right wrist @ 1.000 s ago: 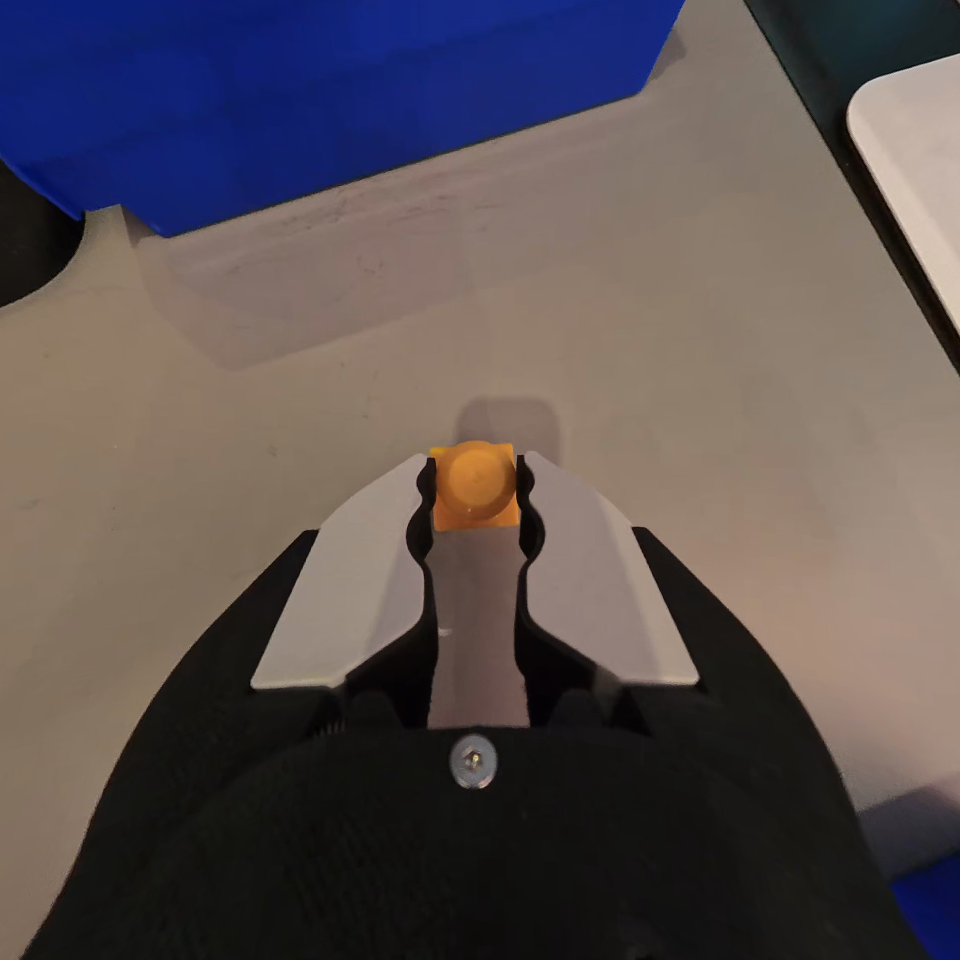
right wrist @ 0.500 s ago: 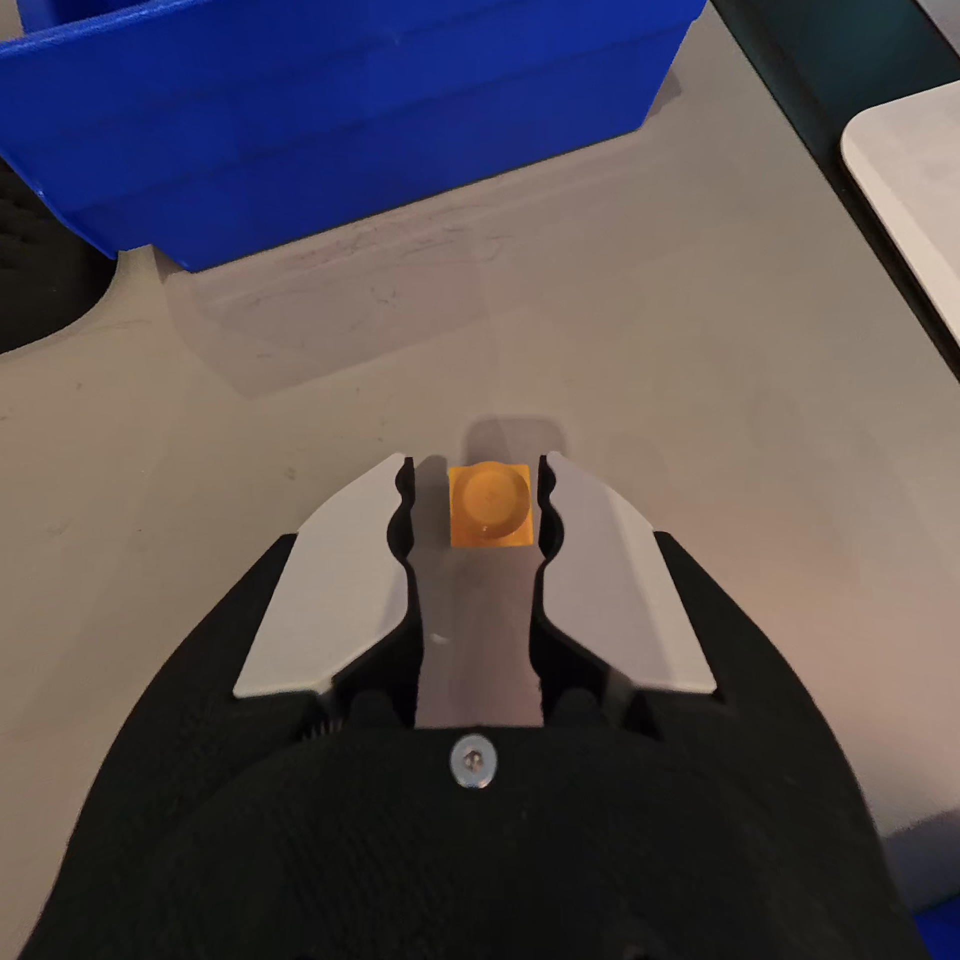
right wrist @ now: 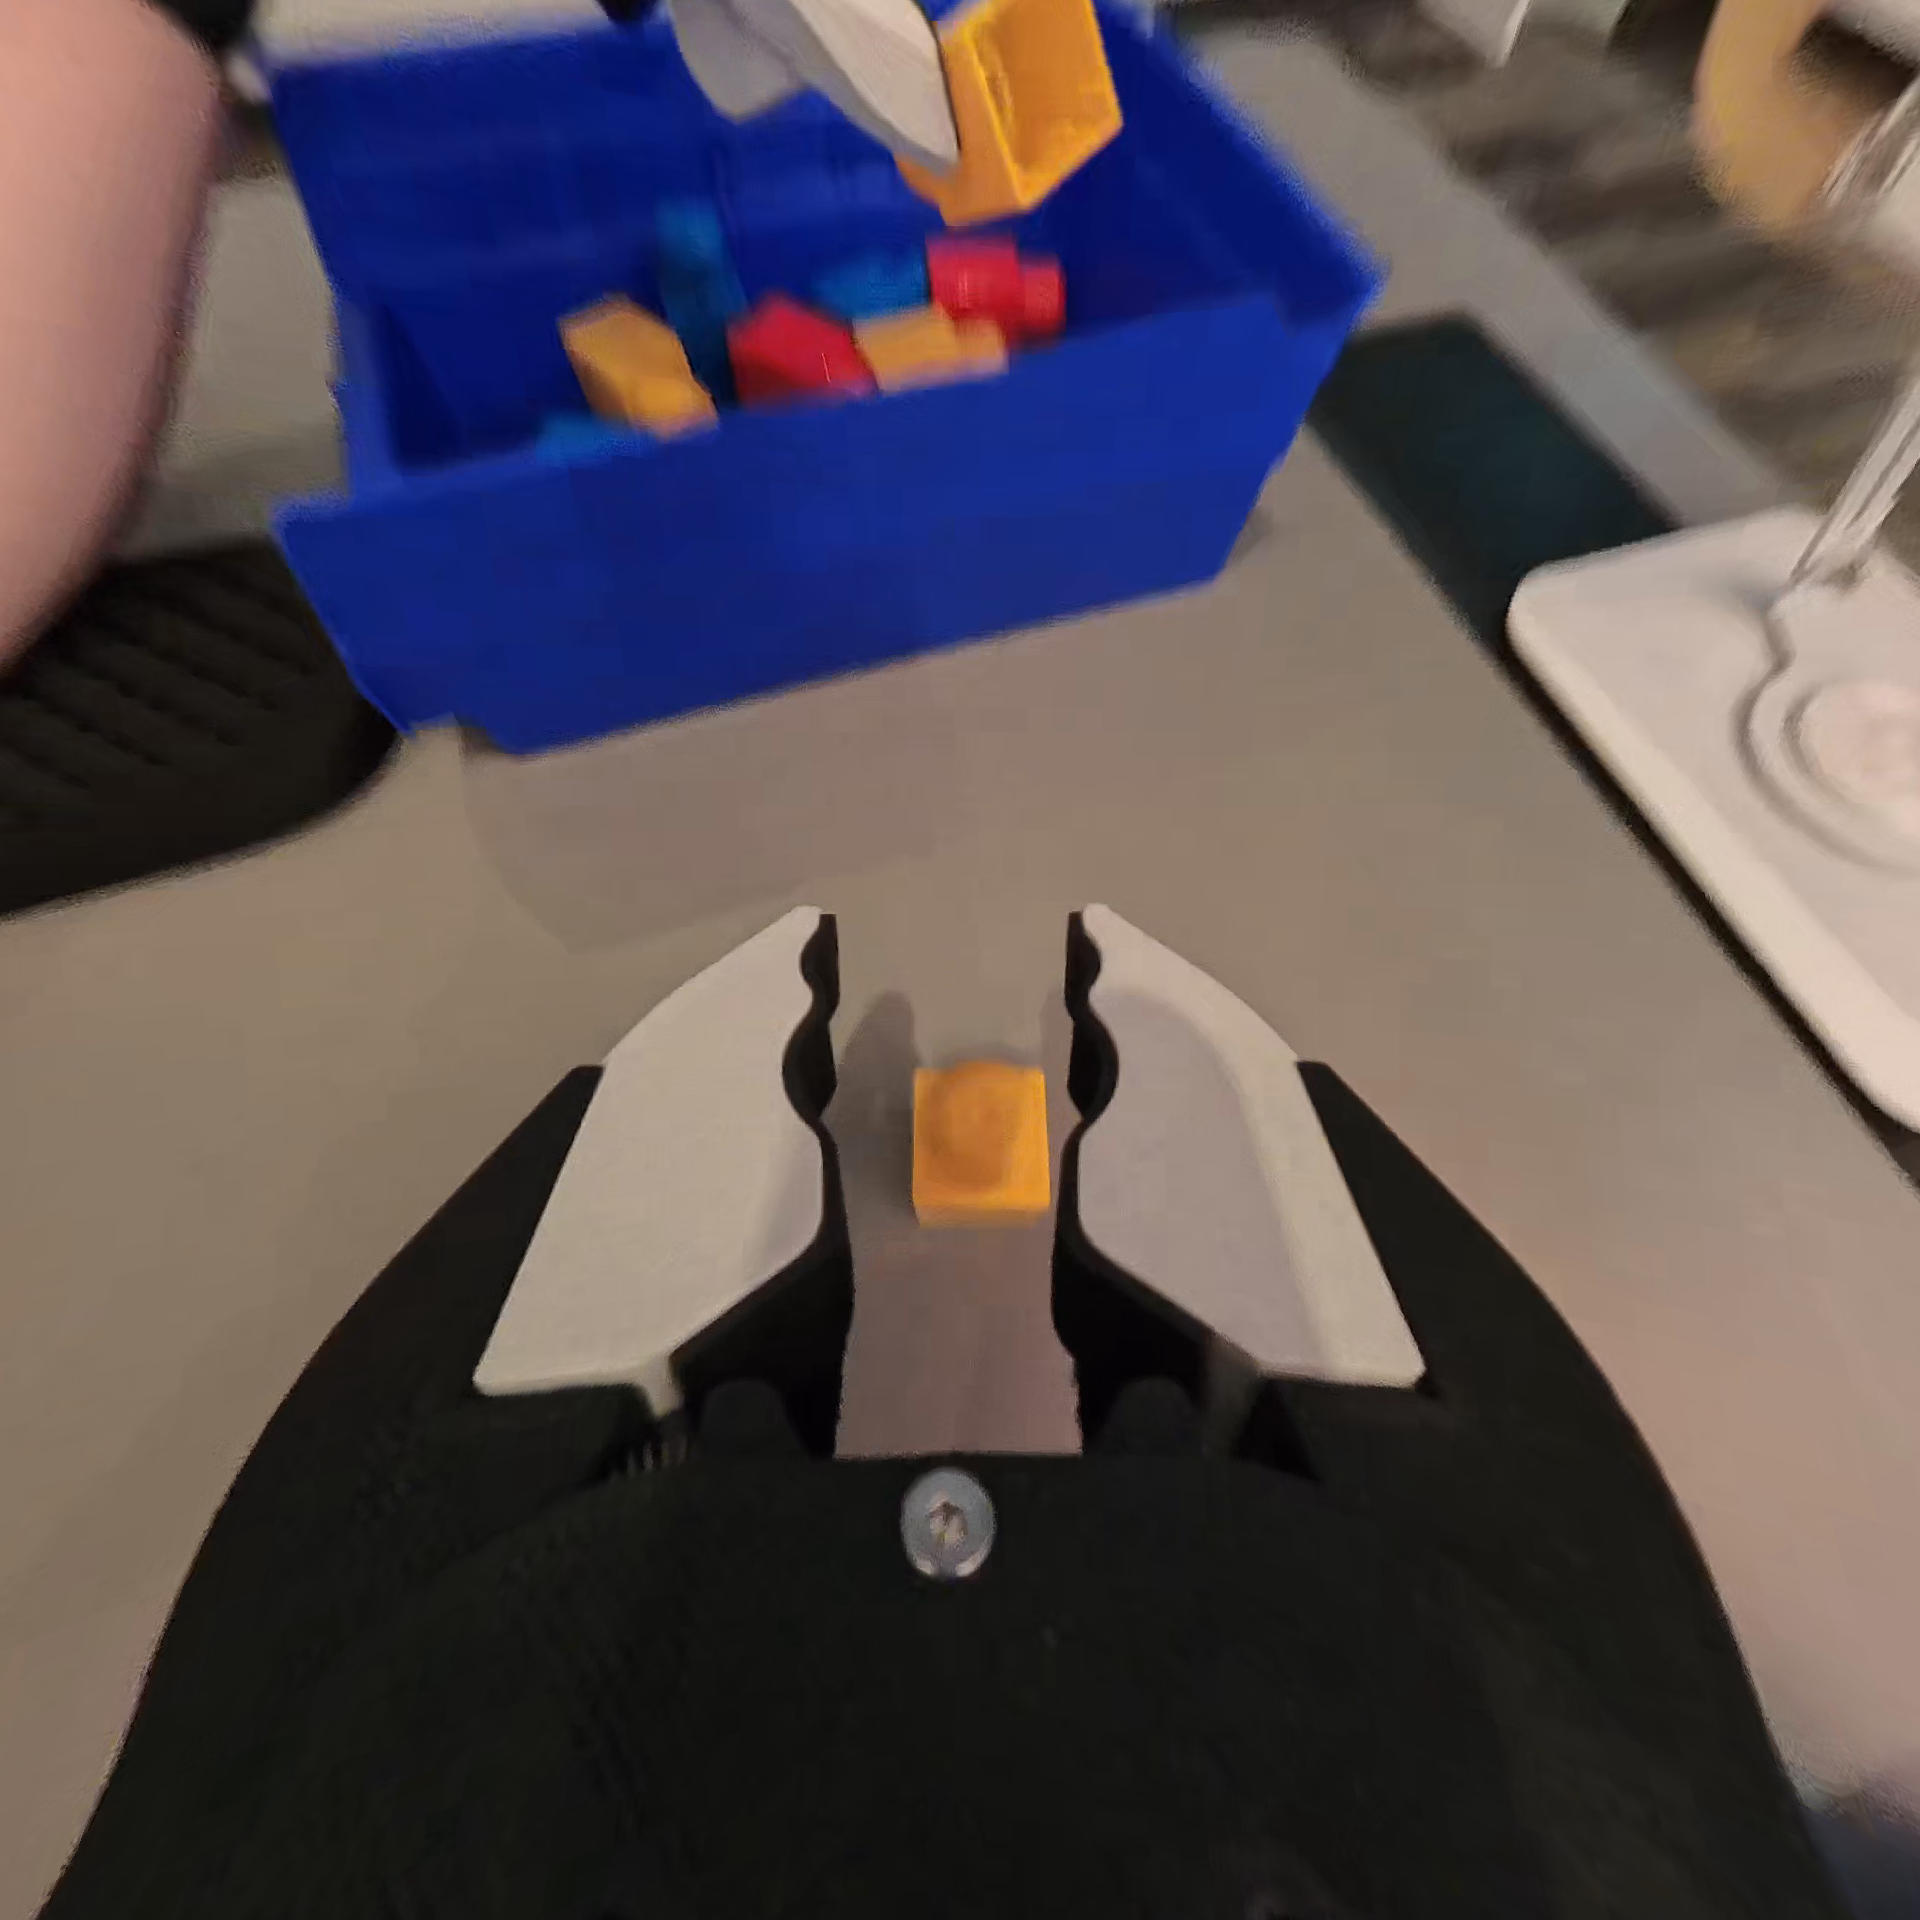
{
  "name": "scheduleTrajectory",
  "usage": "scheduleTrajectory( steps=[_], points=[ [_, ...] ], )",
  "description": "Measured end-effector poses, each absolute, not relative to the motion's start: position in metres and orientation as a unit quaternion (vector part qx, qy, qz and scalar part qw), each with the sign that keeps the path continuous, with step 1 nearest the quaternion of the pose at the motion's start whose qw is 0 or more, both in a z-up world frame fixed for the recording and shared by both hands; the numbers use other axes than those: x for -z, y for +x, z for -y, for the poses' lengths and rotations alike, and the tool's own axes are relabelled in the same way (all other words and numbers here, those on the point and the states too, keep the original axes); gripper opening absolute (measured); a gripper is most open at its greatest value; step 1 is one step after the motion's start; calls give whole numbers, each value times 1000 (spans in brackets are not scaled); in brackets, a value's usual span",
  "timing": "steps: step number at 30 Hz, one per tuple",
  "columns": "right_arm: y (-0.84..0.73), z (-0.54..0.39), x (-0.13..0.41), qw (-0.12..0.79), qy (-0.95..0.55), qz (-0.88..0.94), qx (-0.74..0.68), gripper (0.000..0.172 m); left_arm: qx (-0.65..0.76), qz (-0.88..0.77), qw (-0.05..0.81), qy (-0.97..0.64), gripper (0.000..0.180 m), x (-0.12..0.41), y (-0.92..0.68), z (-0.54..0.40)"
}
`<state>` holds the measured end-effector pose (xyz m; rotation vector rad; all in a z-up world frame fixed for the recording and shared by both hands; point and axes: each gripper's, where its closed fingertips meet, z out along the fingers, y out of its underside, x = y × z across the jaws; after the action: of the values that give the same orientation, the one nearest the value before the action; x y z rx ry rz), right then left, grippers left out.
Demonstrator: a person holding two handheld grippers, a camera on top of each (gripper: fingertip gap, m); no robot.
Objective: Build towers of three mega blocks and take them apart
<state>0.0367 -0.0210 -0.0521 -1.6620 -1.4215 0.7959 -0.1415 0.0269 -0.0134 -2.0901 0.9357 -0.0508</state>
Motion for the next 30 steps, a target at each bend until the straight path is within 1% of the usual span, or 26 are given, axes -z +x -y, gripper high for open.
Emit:
scheduleTrajectory(
  steps=[1, 3, 6, 8, 12, 13, 14, 15, 16, 17, 18, 20, 22, 25, 28, 29, 30],
  points=[
    [33, 26, 36, 419, -631, 555, -344, 43, 65, -366, 455, -809, 37, -12, -122, -23],
    [28, 43, 0, 459, -572, 536, -417, 45, 218, -366, 515, -744, 37, -61, -67, -2],
    [34, 59, -51, 508, -499, 482, -511, 53, 443, -351, 522, -639, 36, -115, 2, 35],
    [44, 61, -74, 527, -473, 443, -550, 53, 510, -361, 503, -598, 36, -123, 32, 51],
    [52, 60, -87, 536, -455, 414, -578, 53, 548, -373, 479, -575, 37, -116, 68, 63],
    [51, 62, -84, 529, -455, 425, -576, 49, 556, -376, 469, -575, 37, -113, 75, 65],
    [51, 64, -80, 520, -456, 441, -572, 30, 551, -373, 470, -581, 37, -109, 78, 62],
    [50, 63, -76, 517, -465, 450, -561, 29, 547, -376, 468, -583, 37, -106, 78, 61],
    [49, 59, -73, 517, -478, 456, -545, 29, 538, -380, 466, -591, 39, -103, 76, 59],
    [50, 55, -69, 518, -494, 459, -526, 29, 528, -385, 462, -599, 47, -100, 72, 57],
    [52, 49, -68, 526, -510, 459, -503, 29, 520, -385, 461, -607, 52, -100, 68, 57],
    [59, 33, -64, 563, -540, 466, -419, 29, 488, -376, 462, -638, 54, -96, 59, 52],
    [67, 19, -59, 595, -557, 498, -297, 29, 438, -355, 472, -678, 75, -90, 53, 42],
    [73, 8, -49, 613, -555, 548, -125, 29, 400, -337, 475, -708, 83, -82, 59, 37],
    [69, 8, -35, 600, -547, 583, -44, 29, 371, -325, 460, -738, 79, -65, 70, 32],
    [67, 8, -32, 597, -544, 589, -29, 29, 358, -330, 451, -748, 74, -56, 74, 31],
    [66, 9, -29, 594, -540, 596, -16, 29, 343, -340, 442, -756, 62, -48, 76, 30]
  ],
)
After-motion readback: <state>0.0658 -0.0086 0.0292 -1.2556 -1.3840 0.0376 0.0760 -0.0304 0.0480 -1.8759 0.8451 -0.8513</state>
